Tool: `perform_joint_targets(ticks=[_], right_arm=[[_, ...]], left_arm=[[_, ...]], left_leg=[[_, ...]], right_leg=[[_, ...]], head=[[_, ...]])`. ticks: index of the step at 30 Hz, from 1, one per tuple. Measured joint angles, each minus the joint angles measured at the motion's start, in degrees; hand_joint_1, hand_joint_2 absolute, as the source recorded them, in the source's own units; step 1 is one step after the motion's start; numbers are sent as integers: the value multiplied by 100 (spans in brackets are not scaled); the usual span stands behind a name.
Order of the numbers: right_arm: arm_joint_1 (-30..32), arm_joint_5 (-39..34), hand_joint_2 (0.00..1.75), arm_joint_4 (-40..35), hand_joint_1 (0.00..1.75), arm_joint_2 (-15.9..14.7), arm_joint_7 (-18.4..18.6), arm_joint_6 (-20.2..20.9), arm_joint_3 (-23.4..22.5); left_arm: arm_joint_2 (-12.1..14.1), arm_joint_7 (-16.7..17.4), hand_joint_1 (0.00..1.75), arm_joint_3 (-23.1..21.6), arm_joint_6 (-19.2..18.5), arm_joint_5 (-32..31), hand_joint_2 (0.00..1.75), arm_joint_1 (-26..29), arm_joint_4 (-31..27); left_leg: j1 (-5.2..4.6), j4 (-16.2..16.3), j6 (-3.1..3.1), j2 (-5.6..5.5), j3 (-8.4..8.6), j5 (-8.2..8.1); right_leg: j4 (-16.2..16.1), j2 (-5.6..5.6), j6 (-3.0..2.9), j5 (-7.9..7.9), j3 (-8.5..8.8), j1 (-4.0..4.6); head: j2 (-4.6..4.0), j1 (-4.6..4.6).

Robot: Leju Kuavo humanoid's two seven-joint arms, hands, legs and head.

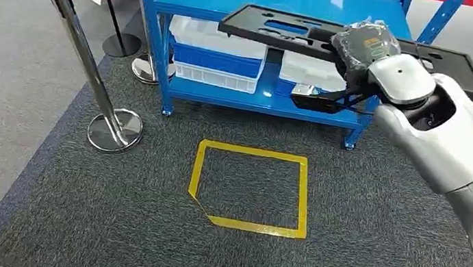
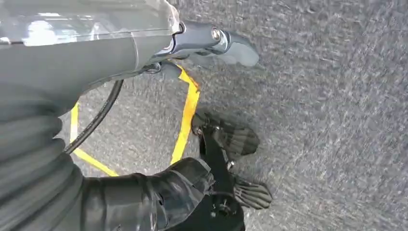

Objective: Take the parts from the cabinet and place them on the table.

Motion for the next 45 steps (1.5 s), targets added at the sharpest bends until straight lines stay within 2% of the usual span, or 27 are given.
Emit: perform_joint_targets(ticks=[2, 3, 4, 6, 8, 9, 11, 14, 15, 17, 19, 20, 22, 23, 24, 26, 30, 31, 32, 34, 35, 37, 39, 40, 41, 42, 45], right_arm=[[-58, 48, 175, 89, 175, 81, 13, 52, 63], [-123, 70, 175, 152, 175, 137, 33, 81, 94], [-191, 94, 175, 221, 175, 210, 48, 101, 129], [-294, 126, 175, 373, 175, 364, 61, 129, 186], [-360, 133, 175, 492, 175, 505, 68, 131, 221], [-397, 135, 175, 535, 175, 574, 70, 127, 238], [-486, 135, 175, 566, 175, 693, 74, 114, 240], [-571, 133, 175, 660, 175, 767, 72, 98, 269], [-573, 133, 175, 702, 175, 787, 70, 105, 275], [-615, 131, 175, 752, 175, 870, 44, 131, 299], [-647, 131, 175, 780, 175, 920, 57, 133, 308], [-650, 131, 175, 789, 175, 933, 72, 135, 310], [-645, 131, 175, 797, 175, 933, 85, 153, 315], [-646, 131, 175, 800, 175, 933, 94, 153, 315], [-653, 131, 175, 800, 175, 933, 98, 153, 315], [-675, 131, 175, 793, 175, 929, 113, 151, 312], [-665, 120, 175, 800, 175, 844, 138, 192, 312], [-652, 113, 175, 798, 175, 815, 136, 201, 312], [-653, 111, 175, 798, 175, 776, 133, 212, 312], [-657, 111, 175, 798, 175, 719, 138, 212, 312], [-654, 111, 175, 800, 175, 693, 138, 212, 312], [-650, 111, 175, 800, 175, 675, 138, 214, 312], [-651, 111, 175, 800, 175, 675, 138, 214, 312], [-657, 111, 175, 798, 175, 675, 138, 212, 312], [-665, 111, 175, 789, 175, 675, 138, 210, 312], [-677, 111, 175, 769, 175, 682, 138, 203, 308], [-715, 111, 175, 769, 175, 684, 138, 205, 308]], left_arm=[[2, 26, 0, 0, -13, -2, 175, -16, 0], [4, 50, 0, 0, -13, 0, 175, -10, 0], [7, 83, 0, 2, -13, 0, 175, -6, 0], [7, 140, 0, 4, -11, 0, 175, -4, 0], [7, 181, 0, 11, -11, 0, 175, -12, 0], [7, 199, 0, 18, -11, 0, 175, -12, 0], [0, 205, 0, 24, -20, 7, 175, -13, 0], [0, 219, 0, 39, -20, 39, 175, -2, 0], [7, 219, 0, 44, -26, 70, 175, 19, 0], [9, 210, 0, 63, -28, 87, 175, 20, 0], [7, 210, 0, 74, -28, 85, 175, 37, 0], [7, 205, 0, 77, -26, 83, 175, 31, 0], [9, 201, 0, 79, -17, 70, 175, 12, 0], [11, 201, 0, 79, -17, 68, 175, 7, 0], [11, 201, 0, 79, -17, 68, 175, 4, 0], [11, 197, 0, 79, -17, 63, 175, -5, 0], [11, 166, 0, 81, -28, 31, 175, 13, 0], [9, 166, 0, 81, -28, 24, 175, 4, 0], [9, 164, 0, 81, -28, 24, 175, -5, 0], [13, 160, 0, 81, -28, 24, 175, 7, 0], [13, 157, 0, 83, -24, 24, 175, 13, 0], [13, 157, 0, 85, -28, 22, 175, 19, 0], [13, 157, 0, 85, -28, 24, 175, 13, 0], [13, 155, 0, 85, -28, 20, 175, 6, 0], [7, 155, 0, 85, -28, 20, 175, 4, 0], [7, 151, 0, 87, -31, 20, 175, 6, 0], [7, 151, 0, 87, -31, 20, 175, 15, 0]], left_leg=[[-1, -24, 97, 20, -186, 175], [-5, -17, 95, 26, -291, 262], [-13, -14, 93, 34, -396, 344], [-15, 0, 80, 51, -603, 496], [-10, 32, 61, 56, -808, 642], [-10, 60, 41, 56, -897, 710], [-38, 110, -23, 49, -1002, 811], [-11, -2, -137, 47, -1007, 1054], [-11, -14, -176, 18, -1048, 1035], [15, 445, -231, 2, -1244, 276], [43, 1361, -288, 3, -1394, -396], [50, 1700, -308, 3, -1430, -442], [72, 1943, -335, 4, -1256, -64], [83, 1747, -338, 5, -1025, 143], [97, 1301, -337, 5, -615, 201], [73, 209, -318, -18, 215, -305], [42, 65, -90, -29, 41, -122], [48, 47, -30, 5, -14, -37], [48, 48, 47, 16, -118, 57], [34, 56, 62, 19, -304, 207], [24, 63, 63, 19, -403, 279], [4, 95, 54, 29, -625, 428], [1, 127, 36, 37, -811, 550], [1, 153, 21, 37, -872, 614], [-18, 169, -6, 35, -926, 653], [-22, 176, -34, 40, -937, 706], [-26, 70, -152, 38, -960, 927]], right_leg=[[447, 21, 23, -784, -127, 1], [917, 21, 40, -1193, -198, 1], [1374, 22, 57, -1429, -253, 2], [1838, 21, 75, -1315, -174, 2], [1475, 19, 60, -908, 308, 2], [1034, 19, 30, -888, 695, 5], [-28, 23, -50, -1398, 1395, 59], [48, 19, -149, -1247, 1203, 94], [0, -28, -215, -1139, 1161, 15], [2, -45, -322, -963, 977, 27], [6, -28, -329, -775, 784, 29], [22, -20, -320, -698, 684, 30], [45, -18, -281, -530, 443, 25], [63, -21, -259, -458, 334, 20], [89, -21, -229, -380, 220, 17], [150, -16, -162, -291, 96, 43], [21, -36, -6, -16, 25, 10], [95, -9, 4, -207, -30, -18], [379, -6, 3, -660, -137, -20], [1229, 13, 31, -1324, -316, -25], [1614, 19, 43, -1450, -367, -25], [1858, 20, 36, -1192, -205, -23], [1351, 19, -3, -864, 333, -9], [880, 18, -49, -911, 756, 17], [371, 10, -83, -1218, 1146, 48], [2, 5, -84, -1370, 1292, 58], [24, 9, -141, -1196, 1171, 82]], head=[[0, 11], [0, 11], [-2, 11], [0, 11], [0, 11], [0, 11], [0, 7], [0, 6], [0, 9], [-2, 7], [0, 7], [-2, 7], [0, 7], [0, 7], [0, 4], [0, 4], [0, 9], [0, 0], [0, 13], [0, 15], [0, 18], [0, 15], [0, 15], [0, 15], [0, 20], [0, 0], [-2, 11]])
